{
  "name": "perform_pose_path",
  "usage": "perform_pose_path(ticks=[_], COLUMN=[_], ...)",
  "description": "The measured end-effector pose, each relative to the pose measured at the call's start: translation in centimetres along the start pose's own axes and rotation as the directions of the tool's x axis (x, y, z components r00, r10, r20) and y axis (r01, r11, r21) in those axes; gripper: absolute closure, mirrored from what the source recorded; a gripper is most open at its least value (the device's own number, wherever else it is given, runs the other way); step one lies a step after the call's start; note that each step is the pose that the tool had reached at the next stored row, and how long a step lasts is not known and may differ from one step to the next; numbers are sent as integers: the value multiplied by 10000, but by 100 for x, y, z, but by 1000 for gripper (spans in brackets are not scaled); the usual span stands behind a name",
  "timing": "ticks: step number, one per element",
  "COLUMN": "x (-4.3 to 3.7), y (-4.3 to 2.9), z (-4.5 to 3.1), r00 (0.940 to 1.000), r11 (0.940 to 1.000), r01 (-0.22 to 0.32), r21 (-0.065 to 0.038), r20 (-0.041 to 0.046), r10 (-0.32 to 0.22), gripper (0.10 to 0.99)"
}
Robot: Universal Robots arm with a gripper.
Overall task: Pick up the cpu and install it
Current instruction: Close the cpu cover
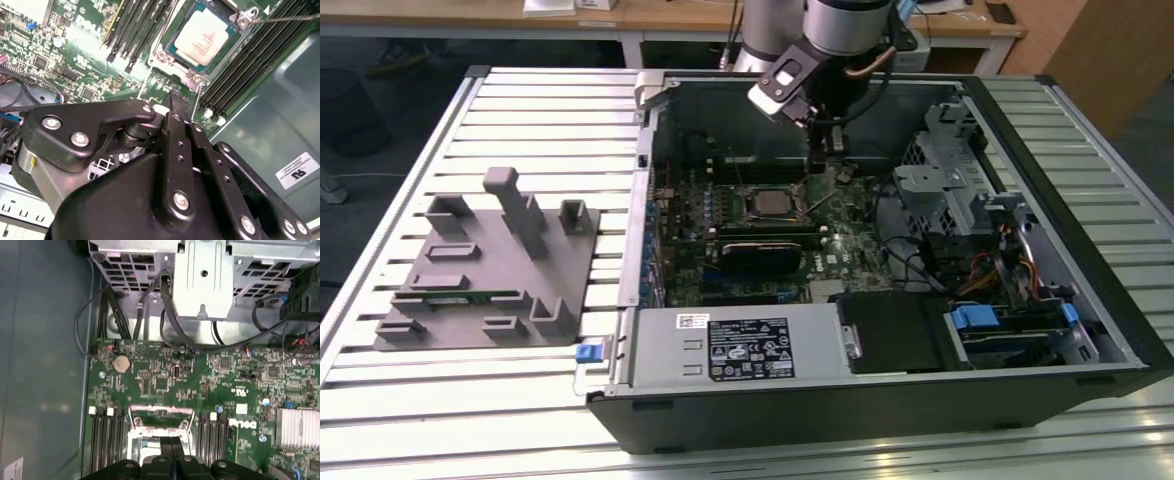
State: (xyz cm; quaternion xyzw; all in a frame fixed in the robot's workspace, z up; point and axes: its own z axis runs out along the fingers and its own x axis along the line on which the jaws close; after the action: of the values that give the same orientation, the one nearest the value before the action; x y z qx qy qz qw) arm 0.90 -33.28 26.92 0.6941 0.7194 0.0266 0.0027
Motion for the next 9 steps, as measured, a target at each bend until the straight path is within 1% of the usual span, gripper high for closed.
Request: perform_pose_path(ticks=[4, 5, 7, 8, 9], x=[-1, -1, 3, 4, 4], y=[40, 48, 61, 72, 90], z=[16, 22, 29, 33, 34], r00=[10000, 10000, 9999, 9998, 9998], r11=[10000, 10000, 10000, 10000, 10000], r01=[0, 0, 6, 7, 6], r21=[-2, -1, 5, 7, 14], r20=[-3, 15, 149, 177, 180], r10=[0, 0, -6, -7, -7], gripper=[980, 980, 980, 980, 980])
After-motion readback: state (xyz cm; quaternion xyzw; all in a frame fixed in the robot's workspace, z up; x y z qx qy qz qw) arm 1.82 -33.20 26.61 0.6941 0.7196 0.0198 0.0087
